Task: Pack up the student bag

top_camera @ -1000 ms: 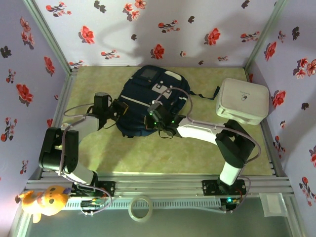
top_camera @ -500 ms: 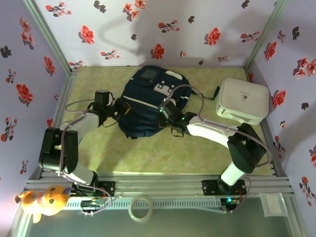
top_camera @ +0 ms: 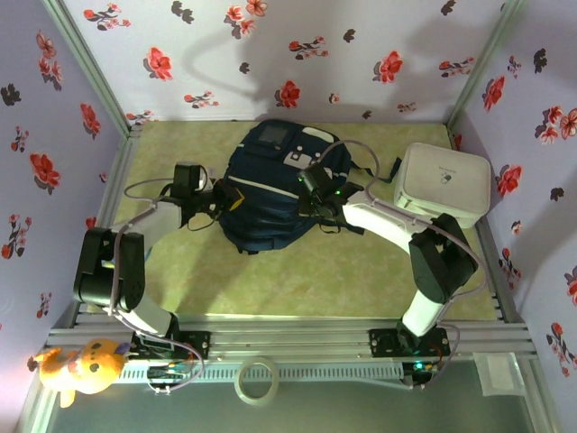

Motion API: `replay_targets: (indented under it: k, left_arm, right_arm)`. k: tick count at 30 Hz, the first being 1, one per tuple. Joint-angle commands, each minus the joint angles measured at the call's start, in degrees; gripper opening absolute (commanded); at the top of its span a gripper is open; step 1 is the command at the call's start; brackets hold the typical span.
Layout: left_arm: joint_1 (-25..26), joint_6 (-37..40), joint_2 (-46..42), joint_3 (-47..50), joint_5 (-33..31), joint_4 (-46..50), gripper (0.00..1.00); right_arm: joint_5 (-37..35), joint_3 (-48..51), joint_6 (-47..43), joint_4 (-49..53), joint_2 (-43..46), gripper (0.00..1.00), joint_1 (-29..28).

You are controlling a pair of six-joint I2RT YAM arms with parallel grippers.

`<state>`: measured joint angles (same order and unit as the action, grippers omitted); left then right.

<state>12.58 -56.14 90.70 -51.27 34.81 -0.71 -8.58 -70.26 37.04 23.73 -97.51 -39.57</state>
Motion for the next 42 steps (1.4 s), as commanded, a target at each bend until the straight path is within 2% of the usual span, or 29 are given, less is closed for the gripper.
replay_targets:
  k: [1,5,6,7,10,12,15,16,19,22,24,27,32,37,39,40,42]
  left_arm:
    - [-0.98,3.01,0.01,-1.68,1.73,1.5,0.0]
    - [-0.45,0.95,-0.68,-3.32,2.02,-1.09,0.01]
    - [-0.32,0.89,-0.77,-3.89,2.03,-0.66,0.14]
    - [-0.27,1.16,-1.1,-4.21,2.03,-0.29,0.22]
    - [-0.27,1.53,-2.83,-4.63,1.72,0.56,0.38]
    - [-0.36,2.64,-4.77,-4.96,0.08,2.05,0.49]
    - [-0.84,6.62,-8.53,-6.1,-4.6,6.12,0.56]
    - [-1.06,8.13,-9.55,-6.42,-7.02,7.58,0.58]
    - [-1.72,13.49,-13.67,-6.48,-16.59,11.38,0.67]
    - [-2.18,18.21,-17.48,-4.94,-27.62,12.91,0.82]
    - [-2.46,21.5,-20.18,-3.04,-35.48,12.43,0.91]
    - [-2.82,26.34,-23.59,1.43,-47.29,8.63,0.99]
    - [-3.08,33.9,-27.7,12.38,-63.53,-5.57,1.0]
    - [-3.92,42.94,-28.05,21.76,-66.19,-18.87,1.0]
    - [-4.01,47.95,-27.26,26.54,-66.45,-27.73,1.0]
    - [-4.2,49.54,-26.5,28.55,-66.56,-31.5,1.0]
    - [-5.21,51.38,-24.1,30.08,-66.25,-34.47,1.0]
  right_arm:
    - [-3.89,-1.26,1.56,2.7,0.52,0.04,2.22]
    - [-2.62,-0.04,1.0,0.21,3.32,0.08,2.22]
    - [-1.54,0.39,0.52,-0.36,4.47,0.13,2.22]
    - [-0.59,0.96,0.07,-1.07,5.58,0.19,2.22]
    - [2.25,3.84,-1.5,-4.28,10.29,0.4,2.28]
    - [1.35,5.44,-2.77,-5.3,14.18,0.53,2.22]
    - [-4.77,7.43,-5.13,-4.53,19.53,0.73,2.29]
    - [-7.14,8.12,-6.03,-4.12,20.87,0.77,2.32]
    - [-17.38,11.15,-9.53,-3.99,26.35,0.88,2.57]
    - [-26.89,15.87,-13.27,-6.81,31.56,0.99,3.33]
    - [-32.13,19.71,-16.67,-10.38,35.04,0.99,4.25]
    - [-36.95,25.31,-19.59,-15.74,38.8,1.0,7.35]
    - [-38.62,33.88,-18.01,-23.95,41.07,1.0,15.84]
    - [-39.27,44.3,-16.47,-34.09,40.11,1.0,23.39]
    - [-40.01,47.03,-15.69,-38.43,39.72,0.99,25.91]
    - [-38.95,46.7,-15.25,-36.19,40.27,0.99,26.92]
    - [-37.57,48.89,-22.15,-42.54,39.27,0.99,27.86]
